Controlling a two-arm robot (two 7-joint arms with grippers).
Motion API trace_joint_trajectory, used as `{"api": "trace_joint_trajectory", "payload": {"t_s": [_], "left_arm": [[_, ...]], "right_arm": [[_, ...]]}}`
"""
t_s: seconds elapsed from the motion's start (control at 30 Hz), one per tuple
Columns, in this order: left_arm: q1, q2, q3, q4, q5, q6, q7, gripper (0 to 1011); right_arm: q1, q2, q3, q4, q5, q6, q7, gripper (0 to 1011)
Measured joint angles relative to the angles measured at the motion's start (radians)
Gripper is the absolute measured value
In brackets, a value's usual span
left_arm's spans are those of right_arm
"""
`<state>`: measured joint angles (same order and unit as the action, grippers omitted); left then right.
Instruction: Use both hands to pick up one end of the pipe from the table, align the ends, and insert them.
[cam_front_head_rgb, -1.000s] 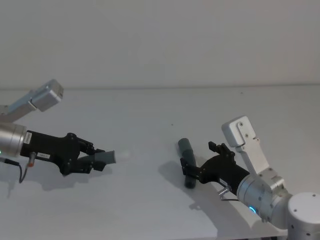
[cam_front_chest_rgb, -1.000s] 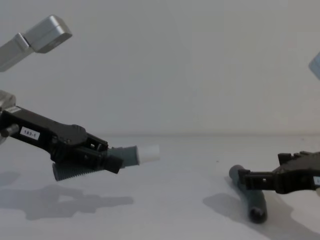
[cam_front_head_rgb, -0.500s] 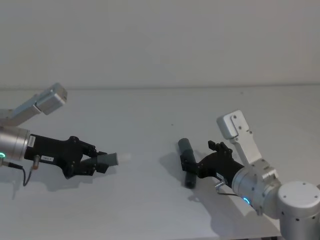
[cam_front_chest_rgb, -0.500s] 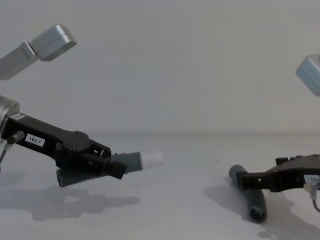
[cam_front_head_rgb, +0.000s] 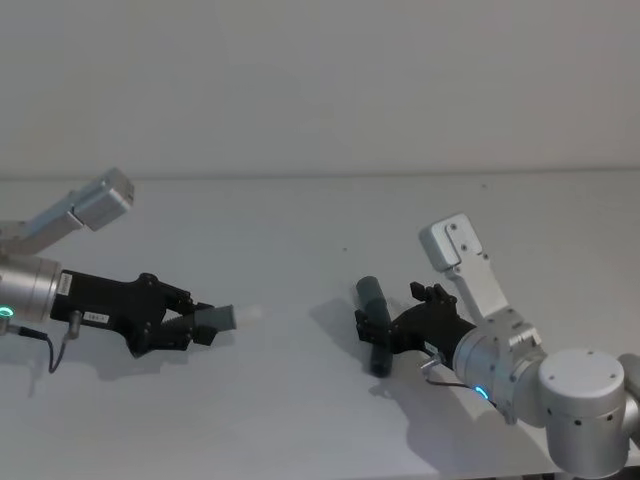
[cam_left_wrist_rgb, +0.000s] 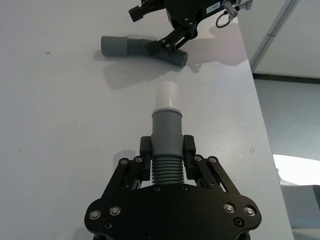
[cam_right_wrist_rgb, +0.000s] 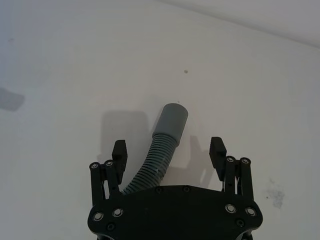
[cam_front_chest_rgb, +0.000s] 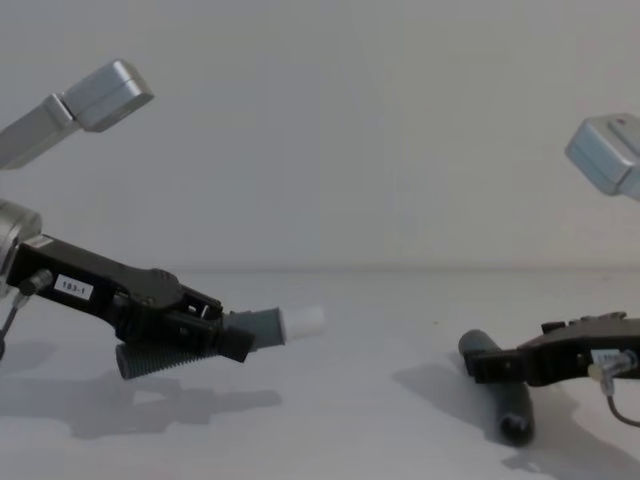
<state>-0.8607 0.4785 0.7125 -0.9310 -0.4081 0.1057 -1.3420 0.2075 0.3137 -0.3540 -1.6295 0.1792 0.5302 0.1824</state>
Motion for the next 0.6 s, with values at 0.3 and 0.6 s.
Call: {"api": "trace_joint_trajectory", "payload": {"t_s": [0.3,0.6], "left_arm": [[-0.009,-0.007,0.005,0.025,-0.007,-0.012,0.0,339],[-0.016,-0.01,0.01,0.041,-0.015,-0.021,-0.001,340]], "right_arm": [[0.01,0.006,-0.008,0.002,-0.015,0.026,0.013,1002],[0.015,0.009,-0.015,0.003,-0.024,0.044,0.026,1002]]}}
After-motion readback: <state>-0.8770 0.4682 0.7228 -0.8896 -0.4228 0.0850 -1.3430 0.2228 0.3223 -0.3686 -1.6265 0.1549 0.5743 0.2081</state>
